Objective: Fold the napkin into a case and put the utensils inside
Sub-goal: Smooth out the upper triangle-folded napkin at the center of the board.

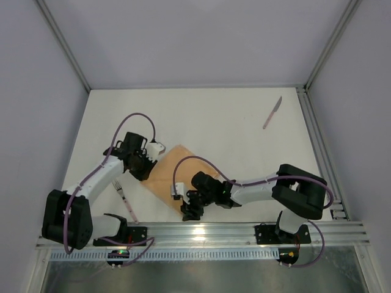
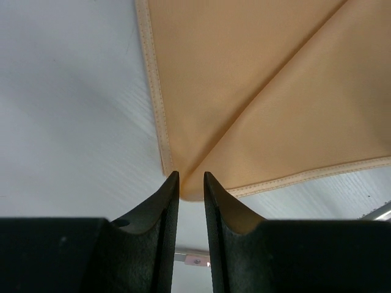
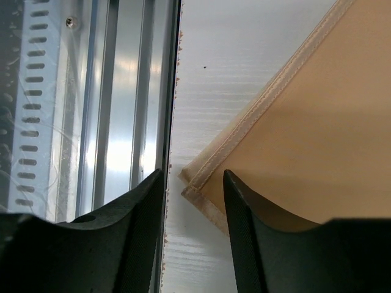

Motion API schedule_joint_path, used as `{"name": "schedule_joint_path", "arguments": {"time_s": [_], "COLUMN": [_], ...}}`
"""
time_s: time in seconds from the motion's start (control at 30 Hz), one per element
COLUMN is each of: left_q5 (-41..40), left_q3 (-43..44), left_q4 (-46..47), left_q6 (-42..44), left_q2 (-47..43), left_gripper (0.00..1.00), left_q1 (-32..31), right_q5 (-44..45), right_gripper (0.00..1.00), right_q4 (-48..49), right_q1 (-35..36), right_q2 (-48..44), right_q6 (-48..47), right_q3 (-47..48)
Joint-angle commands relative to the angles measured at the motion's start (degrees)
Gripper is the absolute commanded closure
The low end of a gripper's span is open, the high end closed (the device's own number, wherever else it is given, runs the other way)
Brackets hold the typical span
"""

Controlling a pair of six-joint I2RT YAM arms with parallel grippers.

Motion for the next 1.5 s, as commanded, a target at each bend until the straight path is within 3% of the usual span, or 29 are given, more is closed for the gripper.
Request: {"name": "schedule_joint_path", "arguments": {"time_s": [0.0,0.2,0.33,0.47,0.63,0.9,1.27,1.47], "left_q5": [3.77,5.72,3.09,-0.96,-4.56,-7.2,-8.61,-7.64], "left_q3": [2.44,1.57,-0.19,-1.68,-3.79,-5.11,-5.55,-5.64], "left_q4": [-2.96,-4.2,-2.97,0.97,5.55,8.63,9.42,9.07], "left_q6": [2.14,3.99,3.73,2.76,2.41,2.85,3.73,3.38], "left_q2": [-4.4,-7.84,-6.78,-4.68,-1.86,3.06,4.38,2.28], "left_gripper": [0.75,0.75,0.75,0.75,0.76,0.77,0.8,0.8], "left_q1": [0.19,-0.07,-0.69,-2.53,-3.41,-4.21,-4.56,-4.56], "right_q5": [-0.25,0.53,5.98,6.34,7.47,10.38,11.7,16.17], "right_gripper": [0.51,0.48,0.5,0.86,0.95,0.96,0.96,0.8], "right_q4": [-2.12,-3.71,-3.97,-1.0,5.52,8.95,9.93,0.47], "right_q1": [0.25,0.34,-2.1,-10.72,-19.08,-24.35,-26.91,-29.45], "right_q2": [-4.46,-11.5,-14.84,-12.22,-9.66,-5.62,-8.6,-18.17], "right_q6": [-0.06,0.9,6.16,17.74,24.02,26.04,29.37,36.57], "right_q3": [2.71,3.6,3.42,1.67,-2.9,-6.68,-9.68,-8.45]}}
